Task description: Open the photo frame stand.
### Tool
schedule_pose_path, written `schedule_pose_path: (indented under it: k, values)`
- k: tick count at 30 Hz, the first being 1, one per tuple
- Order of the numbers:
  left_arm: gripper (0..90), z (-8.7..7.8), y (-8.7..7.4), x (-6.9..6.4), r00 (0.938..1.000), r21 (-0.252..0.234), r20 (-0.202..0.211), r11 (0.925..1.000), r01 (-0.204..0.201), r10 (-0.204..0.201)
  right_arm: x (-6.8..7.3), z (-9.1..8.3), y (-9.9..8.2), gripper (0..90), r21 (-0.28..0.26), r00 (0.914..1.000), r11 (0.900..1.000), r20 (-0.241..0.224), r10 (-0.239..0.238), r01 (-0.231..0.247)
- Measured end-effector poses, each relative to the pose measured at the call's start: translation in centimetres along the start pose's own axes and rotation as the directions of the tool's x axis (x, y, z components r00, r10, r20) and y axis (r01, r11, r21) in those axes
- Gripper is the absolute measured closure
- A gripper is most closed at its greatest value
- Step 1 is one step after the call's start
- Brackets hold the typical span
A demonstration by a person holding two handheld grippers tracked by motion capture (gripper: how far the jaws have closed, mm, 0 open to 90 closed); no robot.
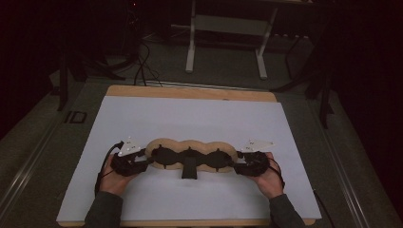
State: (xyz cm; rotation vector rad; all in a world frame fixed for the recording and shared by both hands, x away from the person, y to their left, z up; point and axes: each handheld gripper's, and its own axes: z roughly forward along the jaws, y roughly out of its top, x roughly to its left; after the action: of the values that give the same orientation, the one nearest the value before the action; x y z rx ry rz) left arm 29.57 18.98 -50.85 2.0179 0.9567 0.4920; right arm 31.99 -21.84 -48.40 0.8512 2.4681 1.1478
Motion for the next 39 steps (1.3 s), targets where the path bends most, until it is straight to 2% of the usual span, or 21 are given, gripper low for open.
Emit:
schedule_pose_path:
  k: [4,5,7,10,13,15,18,20,22,23,24,28,33,36,39]
  values:
    - [57.4,0.6,0.6,-0.1,0.9996,0.001,-0.024,0.9999,-0.017,0.017,-0.6,0.2,-0.1,53.7,-0.005,0.9998,1.0,0.021,0.0,0.0]
    - [57.5,1.0,0.9,-0.2,0.9986,0.003,-0.043,0.9995,-0.03,0.03,-0.7,0.2,-0.1,53.6,-0.01,0.9995,0.9999,0.031,-0.005,0.005]
    - [57.8,1.4,1.3,-0.4,0.995,0.014,-0.078,0.998,-0.061,0.062,-0.7,0.2,0.1,53.6,-0.018,0.9962,0.9986,0.072,-0.048,0.05]
    - [58.1,1.9,1.6,-0.5,0.9905,0.018,-0.111,0.9967,-0.079,0.08,-0.6,0.4,0.5,52.7,-0.016,0.9877,0.9955,0.128,-0.09,0.093]
    - [58.3,2.1,1.6,-0.6,0.9887,0.005,-0.126,0.9967,-0.082,0.082,-1.2,0.8,0.4,51.7,-0.028,0.9887,0.9964,0.129,-0.076,0.08]
    - [58.3,2.3,1.7,-0.9,0.985,-0.001,-0.146,0.9957,-0.093,0.092,-1.5,1.1,0.2,51.3,-0.034,0.9896,0.9971,0.129,-0.063,0.068]
    - [58.8,2.6,1.8,-1.3,0.979,-0.001,-0.169,0.9932,-0.116,0.114,-1.7,1.3,0.0,50.5,-0.029,0.9848,0.9966,0.158,-0.071,0.077]
    - [58.9,2.8,1.8,-1.3,0.9809,-0.009,-0.164,0.9942,-0.107,0.104,-1.8,1.3,-0.1,50.2,-0.028,0.9833,0.9966,0.167,-0.072,0.078]
    - [59.4,2.8,1.8,-1.2,0.9847,-0.023,-0.154,0.996,-0.087,0.082,-2.0,1.4,-0.3,49.2,-0.033,0.9848,0.9976,0.165,-0.054,0.061]
    - [59.7,2.8,1.8,-1.2,0.9847,-0.023,-0.154,0.996,-0.087,0.082,-2.1,1.5,-0.4,48.6,-0.03,0.9861,0.9984,0.161,-0.043,0.049]
    - [60.4,2.6,1.7,-1.1,0.9882,-0.035,-0.141,0.9972,-0.066,0.06,-2.2,1.6,-0.5,47.8,-0.035,0.9872,0.9987,0.156,-0.032,0.038]
    - [65.0,2.2,1.2,-0.7,0.9937,-0.063,-0.112,0.998,-0.012,0.005,-2.4,1.5,-0.6,45.8,-0.057,0.9906,0.9983,0.135,0.018,-0.01]
    - [65.7,2.0,1.0,-0.9,0.994,-0.062,-0.109,0.998,-0.015,0.008,-2.4,1.4,-0.8,45.1,-0.063,0.9899,0.9972,0.133,0.049,-0.04]
    - [66.2,1.9,0.9,-1.0,0.9946,-0.066,-0.104,0.9978,-0.003,-0.004,-2.6,1.1,-1.0,47.0,-0.057,0.9847,0.9962,0.157,0.075,-0.067]
    - [66.5,1.7,0.8,-1.1,0.9949,-0.063,-0.101,0.998,-0.007,0.001,-3.2,0.6,-1.6,48.5,-0.072,0.9767,0.9906,0.172,0.127,-0.117]
